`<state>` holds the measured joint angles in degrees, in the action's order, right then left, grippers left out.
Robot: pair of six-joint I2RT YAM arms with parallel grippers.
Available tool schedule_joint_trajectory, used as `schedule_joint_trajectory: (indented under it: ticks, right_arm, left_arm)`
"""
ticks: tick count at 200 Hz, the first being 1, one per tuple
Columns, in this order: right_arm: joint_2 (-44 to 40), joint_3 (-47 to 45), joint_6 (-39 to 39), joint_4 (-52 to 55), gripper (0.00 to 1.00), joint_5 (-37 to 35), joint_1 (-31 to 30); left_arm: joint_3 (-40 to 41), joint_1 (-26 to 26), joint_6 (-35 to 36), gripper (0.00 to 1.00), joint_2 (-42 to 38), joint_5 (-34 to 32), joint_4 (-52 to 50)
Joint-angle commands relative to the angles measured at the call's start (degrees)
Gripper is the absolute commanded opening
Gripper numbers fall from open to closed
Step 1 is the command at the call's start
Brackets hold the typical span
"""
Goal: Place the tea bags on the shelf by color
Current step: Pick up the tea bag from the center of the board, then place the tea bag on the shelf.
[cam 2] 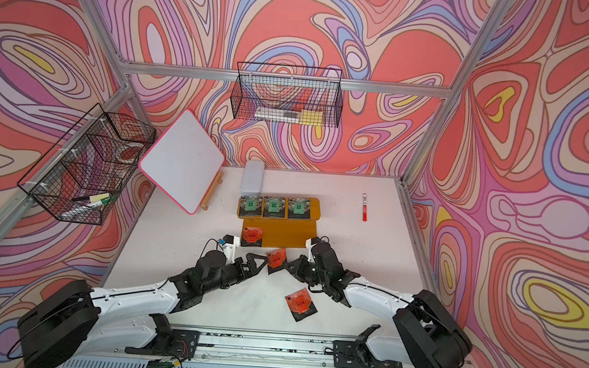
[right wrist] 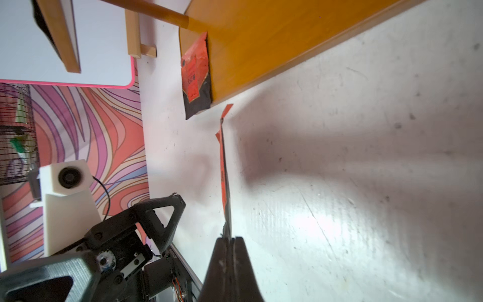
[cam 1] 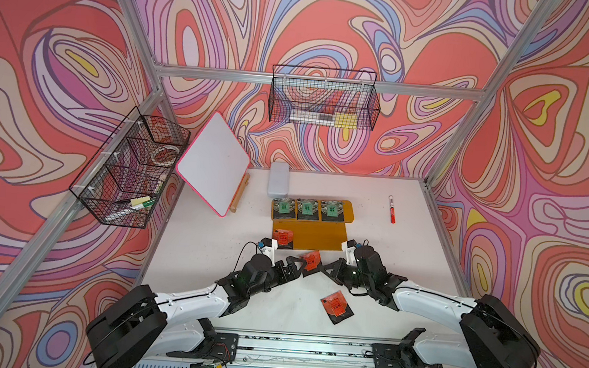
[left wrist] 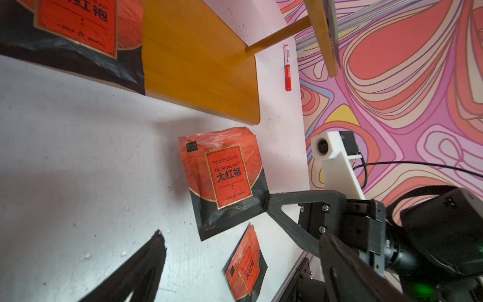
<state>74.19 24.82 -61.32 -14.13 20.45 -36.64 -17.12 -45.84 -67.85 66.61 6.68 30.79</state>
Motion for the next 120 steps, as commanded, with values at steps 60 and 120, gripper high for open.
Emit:
schedule_joint_trajectory:
  ticks: [60,120]
  right_arm:
    - [-8.56,-1.29,-4.39,-6.74,0.00,0.56,0.26]
    - [-11.21,-2.21,-5.57,-7.41,0.00,0.91,0.26]
  left_arm:
    - [5.50,-0.36,-4.71,0.83,-0.89,-0.18,11.14]
    - [6.85,-0.39,-4.56,0.65,3.83,0.93,26.30]
